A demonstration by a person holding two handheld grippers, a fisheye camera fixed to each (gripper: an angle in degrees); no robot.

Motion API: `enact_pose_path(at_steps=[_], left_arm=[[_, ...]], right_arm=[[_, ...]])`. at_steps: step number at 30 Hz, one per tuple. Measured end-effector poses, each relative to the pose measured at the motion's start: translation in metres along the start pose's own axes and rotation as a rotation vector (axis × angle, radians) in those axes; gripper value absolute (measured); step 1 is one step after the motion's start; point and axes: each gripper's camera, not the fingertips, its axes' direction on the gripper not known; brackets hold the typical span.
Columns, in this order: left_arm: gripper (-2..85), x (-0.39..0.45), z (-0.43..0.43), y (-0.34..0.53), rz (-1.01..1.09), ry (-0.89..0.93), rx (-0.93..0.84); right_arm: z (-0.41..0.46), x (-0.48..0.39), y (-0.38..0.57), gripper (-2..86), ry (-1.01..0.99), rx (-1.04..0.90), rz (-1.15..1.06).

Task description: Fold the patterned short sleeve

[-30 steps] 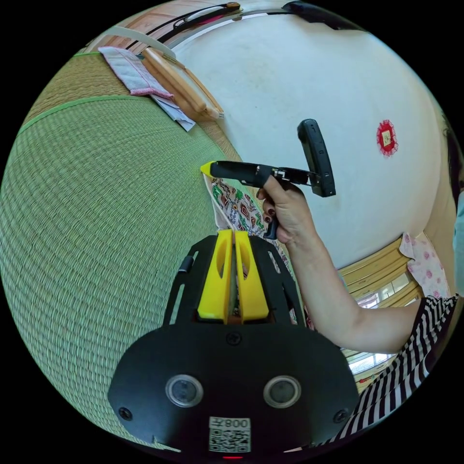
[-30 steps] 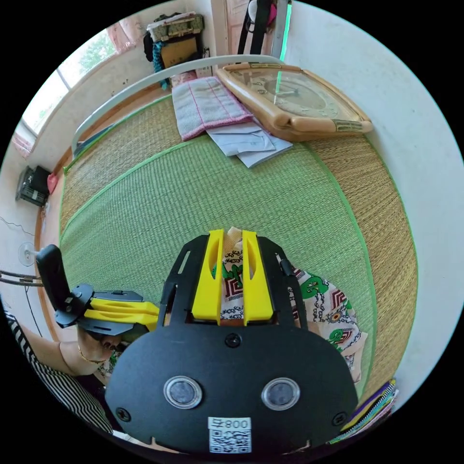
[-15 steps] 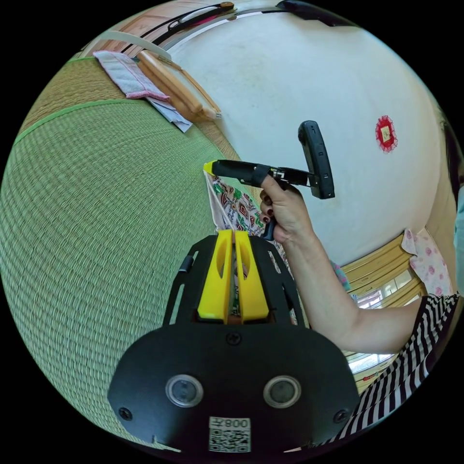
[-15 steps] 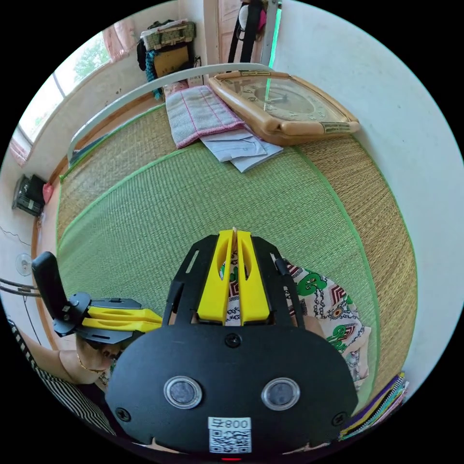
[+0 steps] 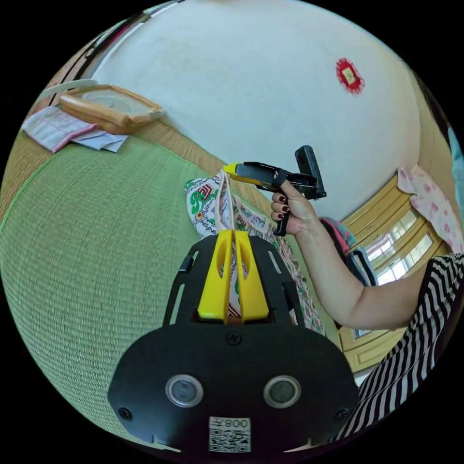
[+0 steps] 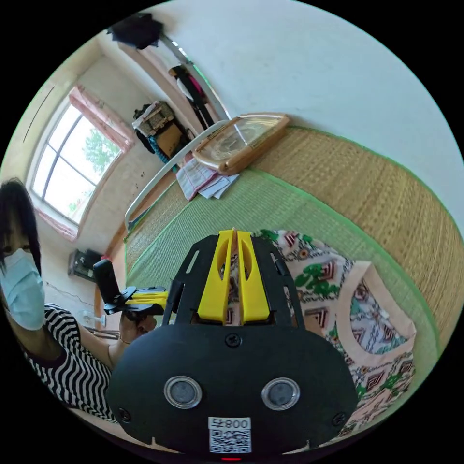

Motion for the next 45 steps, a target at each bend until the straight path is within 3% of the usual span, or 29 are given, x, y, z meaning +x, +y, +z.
enact_pose_path(at_steps=[8,13,20,25,31,34,38,45], left_arm=[[1.9,0.017,0.090,0.019,0.094,-0.023,-0.247],[3.6,0.019,0.122,0.033,0.114,0.013,-0.255],[4.1,0.012,0.166,0.055,0.105,-0.115,-0.257],[2.8,0.015,0.207,0.069,0.143,-0.169,-0.323],[1.9,0.006,0.239,0.085,0.144,-0.138,-0.346],[1.6,0.003,0.241,0.094,0.135,-0.134,-0.271],[1.1,-0.002,0.265,0.106,0.142,-0.153,-0.329],[0.4,-0.007,0.288,0.130,0.147,-0.182,-0.331]], right_arm=[[-0.011,0.120,0.060,1.0,-0.055,-0.034,0.225],[-0.021,0.146,0.077,0.6,-0.011,-0.037,0.248],[-0.018,0.119,0.073,1.0,-0.007,-0.054,0.111],[0.001,0.100,0.075,0.5,0.151,-0.163,0.034],[-0.006,0.111,0.085,0.0,0.162,-0.161,0.069],[-0.020,0.103,0.088,0.1,0.154,-0.110,0.056],[-0.024,0.086,0.086,0.1,0.155,-0.081,0.000],[-0.002,0.057,0.087,-0.1,0.313,-0.168,-0.092]])
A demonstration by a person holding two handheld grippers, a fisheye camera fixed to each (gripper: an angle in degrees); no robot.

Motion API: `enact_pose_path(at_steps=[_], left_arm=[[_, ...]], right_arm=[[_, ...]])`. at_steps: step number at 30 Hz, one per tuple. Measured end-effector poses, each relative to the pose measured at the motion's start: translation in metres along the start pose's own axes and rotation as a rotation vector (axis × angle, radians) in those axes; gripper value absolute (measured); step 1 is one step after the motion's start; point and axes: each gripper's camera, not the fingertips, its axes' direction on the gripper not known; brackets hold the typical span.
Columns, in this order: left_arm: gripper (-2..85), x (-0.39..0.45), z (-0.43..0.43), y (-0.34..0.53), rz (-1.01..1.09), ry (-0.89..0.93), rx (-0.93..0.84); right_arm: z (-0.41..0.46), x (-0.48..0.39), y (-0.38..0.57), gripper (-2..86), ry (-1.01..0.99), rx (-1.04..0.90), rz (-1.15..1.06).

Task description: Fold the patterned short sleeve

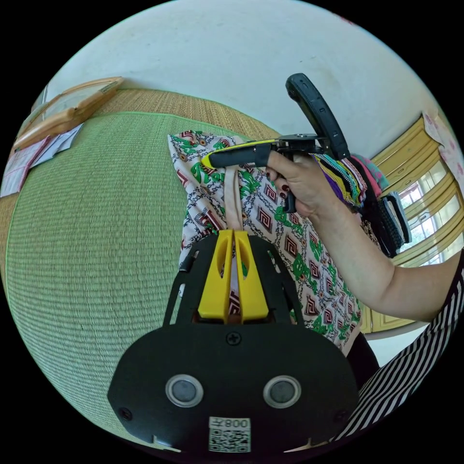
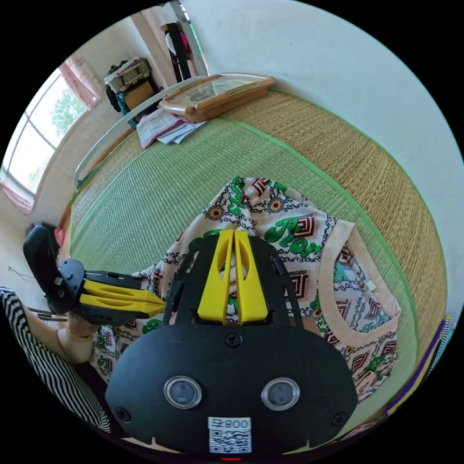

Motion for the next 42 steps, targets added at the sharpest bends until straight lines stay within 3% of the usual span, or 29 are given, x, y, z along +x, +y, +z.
enact_pose_path(at_steps=[16,22,29,36,42], left_arm=[[0.2,0.027,0.037,0.053,0.021,-0.054,0.022],[0.3,0.047,0.053,0.078,0.036,-0.053,-0.011],[0.1,0.069,0.056,0.116,0.041,-0.080,-0.009],[0.1,0.106,0.020,0.170,0.055,-0.045,0.174],[0.2,0.149,0.014,0.199,0.094,-0.047,0.070]], right_arm=[[-0.099,0.017,0.066,0.1,-0.030,0.120,0.030],[-0.104,0.018,0.107,0.2,-0.036,0.007,0.015],[-0.155,0.048,0.138,0.1,-0.105,0.068,0.075],[-0.273,0.090,0.258,0.0,-0.188,0.152,0.246],[-0.354,0.119,0.396,0.0,-0.145,0.075,0.436]])
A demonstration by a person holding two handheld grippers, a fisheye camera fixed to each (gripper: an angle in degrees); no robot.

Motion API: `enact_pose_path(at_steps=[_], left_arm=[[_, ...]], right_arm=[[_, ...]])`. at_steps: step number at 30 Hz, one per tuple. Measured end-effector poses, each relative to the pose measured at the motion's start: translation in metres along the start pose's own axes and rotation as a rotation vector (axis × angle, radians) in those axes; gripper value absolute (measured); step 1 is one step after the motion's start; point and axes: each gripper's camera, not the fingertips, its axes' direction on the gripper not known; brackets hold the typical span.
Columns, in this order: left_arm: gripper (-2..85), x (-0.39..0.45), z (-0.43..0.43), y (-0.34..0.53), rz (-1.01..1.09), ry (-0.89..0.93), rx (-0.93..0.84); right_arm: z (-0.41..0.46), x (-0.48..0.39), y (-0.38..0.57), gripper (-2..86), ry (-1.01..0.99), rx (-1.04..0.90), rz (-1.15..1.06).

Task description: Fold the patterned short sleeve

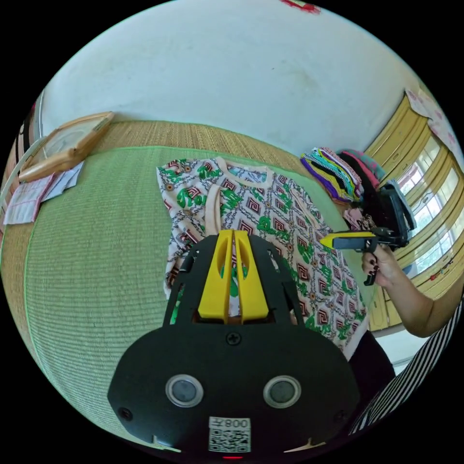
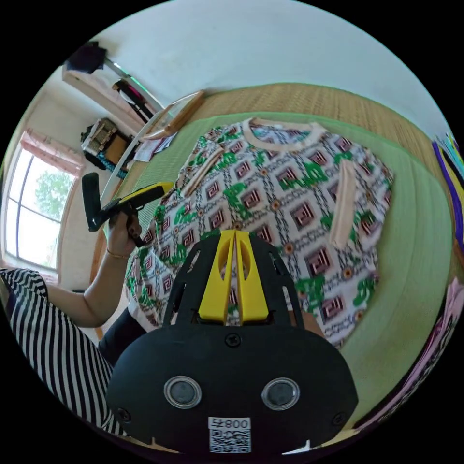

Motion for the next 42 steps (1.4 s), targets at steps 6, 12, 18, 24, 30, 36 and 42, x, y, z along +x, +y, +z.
enact_pose_path(at_steps=[6,12,18,24,30,36,42], left_arm=[[0.2,0.033,-0.036,0.065,-0.074,0.347,-0.059],[0.1,0.081,-0.088,0.195,-0.268,0.624,-0.072],[0.1,0.155,-0.180,0.302,-0.306,0.554,0.075],[0.8,0.256,-0.298,0.362,-0.076,0.107,0.283],[3.8,0.354,-0.372,0.429,0.178,0.066,0.457],[3.4,0.439,-0.403,0.486,0.432,0.185,0.528],[2.0,0.517,-0.428,0.535,0.668,0.116,0.638]], right_arm=[[-0.094,0.039,0.088,0.0,-0.089,-0.014,0.138],[-0.184,0.036,0.192,0.0,-0.164,0.000,0.226],[-0.293,0.005,0.284,0.1,-0.183,0.129,0.241],[-0.393,-0.046,0.362,0.1,-0.115,0.280,0.193],[-0.449,-0.093,0.437,0.2,-0.061,0.383,0.191],[-0.497,-0.134,0.484,0.4,-0.076,0.456,0.189],[-0.553,-0.203,0.509,0.2,0.069,0.523,0.086]])
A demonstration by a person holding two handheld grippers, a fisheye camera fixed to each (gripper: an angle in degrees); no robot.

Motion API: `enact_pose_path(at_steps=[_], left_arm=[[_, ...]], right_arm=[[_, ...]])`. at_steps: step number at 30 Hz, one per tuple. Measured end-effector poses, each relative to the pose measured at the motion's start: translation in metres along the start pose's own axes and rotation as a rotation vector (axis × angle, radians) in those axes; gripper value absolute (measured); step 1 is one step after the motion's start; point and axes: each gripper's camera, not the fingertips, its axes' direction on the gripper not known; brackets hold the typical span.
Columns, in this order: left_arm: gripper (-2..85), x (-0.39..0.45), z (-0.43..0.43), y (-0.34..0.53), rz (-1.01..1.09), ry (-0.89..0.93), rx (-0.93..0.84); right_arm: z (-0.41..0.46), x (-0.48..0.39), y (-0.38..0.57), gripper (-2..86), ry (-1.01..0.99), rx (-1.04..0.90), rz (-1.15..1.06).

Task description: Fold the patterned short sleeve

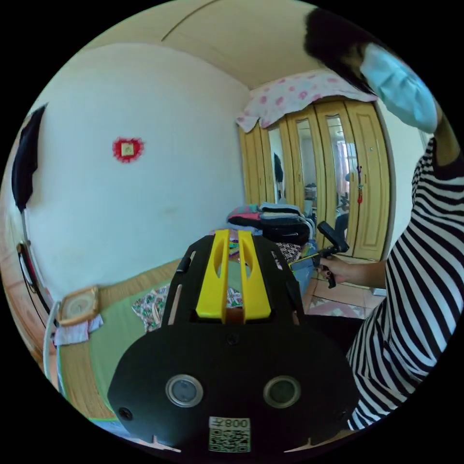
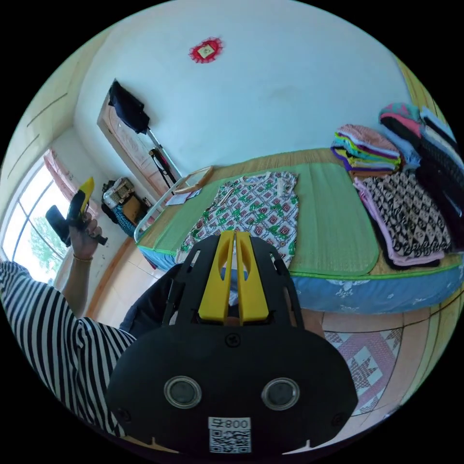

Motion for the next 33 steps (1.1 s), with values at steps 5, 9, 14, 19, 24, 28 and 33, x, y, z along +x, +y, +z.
enact_pose_path(at_steps=[5,9,14,19,24,28,33], left_arm=[[1.2,0.044,-0.019,0.000,0.098,-0.109,0.095],[2.7,0.038,-0.017,0.021,0.020,-0.181,0.007],[8.0,-0.008,-0.004,0.082,-0.179,-0.286,-0.191],[7.7,-0.072,0.012,0.171,-0.436,-0.364,-0.482],[7.0,-0.143,0.020,0.249,-0.675,-0.336,-0.739],[7.1,-0.183,0.019,0.266,-0.769,-0.314,-0.786],[7.2,-0.240,0.030,0.276,-0.812,-0.265,-0.876]], right_arm=[[-0.035,-0.073,-0.002,0.1,0.141,0.063,-0.192],[-0.032,-0.120,0.005,0.4,0.180,0.063,-0.323],[-0.001,-0.126,0.009,1.8,0.200,-0.075,-0.290],[0.039,-0.100,0.018,5.7,0.207,-0.202,-0.185],[0.061,-0.078,0.022,8.5,0.230,-0.263,-0.109],[0.076,-0.058,0.020,11.1,0.249,-0.295,-0.045],[0.098,-0.032,0.016,11.7,0.258,-0.331,0.032]])
